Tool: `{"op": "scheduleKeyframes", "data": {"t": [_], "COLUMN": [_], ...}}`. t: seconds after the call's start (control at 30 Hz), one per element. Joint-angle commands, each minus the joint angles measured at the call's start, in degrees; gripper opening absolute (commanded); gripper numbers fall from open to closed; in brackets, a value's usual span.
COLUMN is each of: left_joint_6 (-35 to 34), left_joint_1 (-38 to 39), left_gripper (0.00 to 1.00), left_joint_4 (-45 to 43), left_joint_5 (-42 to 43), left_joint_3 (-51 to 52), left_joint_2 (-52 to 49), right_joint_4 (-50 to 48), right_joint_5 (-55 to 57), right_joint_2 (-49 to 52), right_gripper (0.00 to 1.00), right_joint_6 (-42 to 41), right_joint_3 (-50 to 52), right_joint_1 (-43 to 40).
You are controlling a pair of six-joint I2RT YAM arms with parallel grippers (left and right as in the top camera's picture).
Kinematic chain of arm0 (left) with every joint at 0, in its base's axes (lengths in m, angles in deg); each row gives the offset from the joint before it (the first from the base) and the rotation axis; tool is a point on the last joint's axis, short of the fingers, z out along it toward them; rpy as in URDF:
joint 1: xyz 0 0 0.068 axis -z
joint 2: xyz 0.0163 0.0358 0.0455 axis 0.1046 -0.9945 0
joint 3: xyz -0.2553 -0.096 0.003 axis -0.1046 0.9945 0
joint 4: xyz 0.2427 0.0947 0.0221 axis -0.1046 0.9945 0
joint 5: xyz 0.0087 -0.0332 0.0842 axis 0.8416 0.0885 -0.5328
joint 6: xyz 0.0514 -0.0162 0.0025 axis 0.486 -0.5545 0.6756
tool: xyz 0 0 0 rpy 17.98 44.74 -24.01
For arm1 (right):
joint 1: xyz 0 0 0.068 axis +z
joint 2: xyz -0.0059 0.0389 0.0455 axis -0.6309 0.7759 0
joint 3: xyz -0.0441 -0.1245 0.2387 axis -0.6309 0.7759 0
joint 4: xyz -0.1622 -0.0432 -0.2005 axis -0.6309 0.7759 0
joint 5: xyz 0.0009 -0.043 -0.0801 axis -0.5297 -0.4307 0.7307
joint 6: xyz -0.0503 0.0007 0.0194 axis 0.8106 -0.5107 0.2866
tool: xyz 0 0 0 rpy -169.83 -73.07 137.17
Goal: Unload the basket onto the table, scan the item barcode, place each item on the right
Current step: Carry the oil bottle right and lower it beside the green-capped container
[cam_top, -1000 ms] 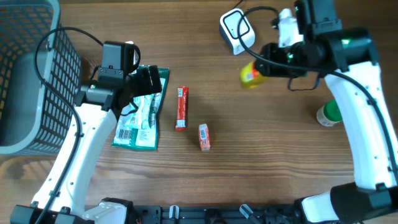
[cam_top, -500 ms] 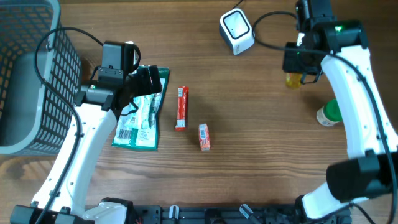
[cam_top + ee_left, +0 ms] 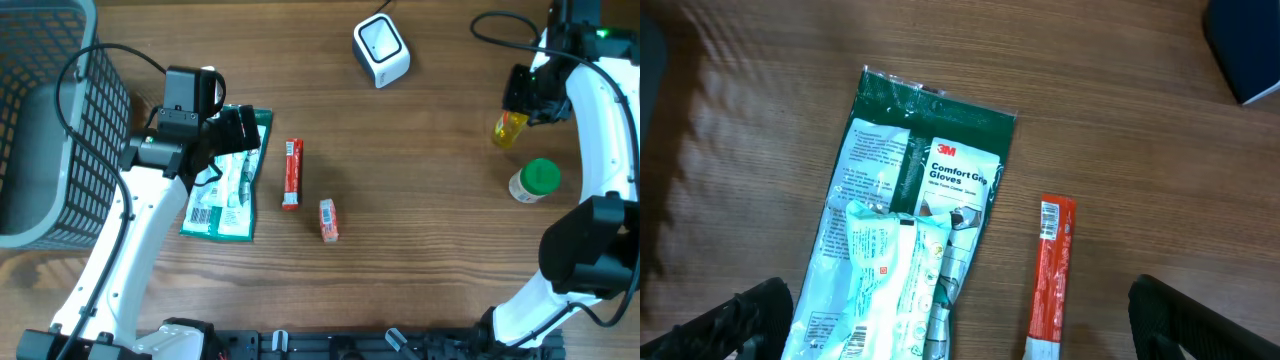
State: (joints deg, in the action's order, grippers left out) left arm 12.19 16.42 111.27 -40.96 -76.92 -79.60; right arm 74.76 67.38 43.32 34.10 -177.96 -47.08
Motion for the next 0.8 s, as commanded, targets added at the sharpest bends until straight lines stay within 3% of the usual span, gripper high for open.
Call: {"op": "scheduleKeyframes", "data": {"t": [0.0,0.23,0.37,0.43,0.47,0.53,0.57,0.63,0.77], "left_joint_6": [0.1,0.1,0.1,0.1,0.1,0.1,0.1,0.1,0.1], "left_joint_1": [-0.4,-0.4,-0.4,-0.4,-0.4,-0.4,-0.4,-0.4,-0.4], "left_gripper": [1.0,1.0,1.0,1.0,1.0,1.0,1.0,1.0,1.0], "left_joint_4": [-0.1,-0.1,-0.1,-0.1,-0.1,-0.1,-0.1,-0.1,-0.1], "left_joint_5": [0.5,0.5,0.5,0.5,0.5,0.5,0.5,0.5,0.5], "left_joint_3": [-0.2,-0.2,-0.2,-0.2,-0.2,-0.2,-0.2,-0.2,-0.2], "left_joint_2": [-0.1,-0.1,-0.1,-0.1,-0.1,-0.1,-0.1,-0.1,-0.1], "right_joint_4": [-1.2,-7.9,-10.8,-11.5,-11.5,-11.5,-11.5,-11.4,-10.7], "right_joint_5": [-1.7,-1.7,-1.7,-1.7,-1.7,-1.7,-1.7,-1.7,-1.6], "right_joint_2": [0.5,0.5,0.5,0.5,0.5,0.5,0.5,0.5,0.4], "right_gripper": [0.24,0.24,0.3,0.37,0.46,0.73,0.79,0.9,0.98], "right_joint_6": [1.8,1.7,1.8,1.8,1.8,1.8,1.8,1.8,1.7], "right_joint_3": [1.5,9.8,13.0,13.7,13.8,13.8,13.8,13.8,13.7], "right_joint_1": [0.4,0.4,0.4,0.4,0.4,0.4,0.4,0.4,0.4]}}
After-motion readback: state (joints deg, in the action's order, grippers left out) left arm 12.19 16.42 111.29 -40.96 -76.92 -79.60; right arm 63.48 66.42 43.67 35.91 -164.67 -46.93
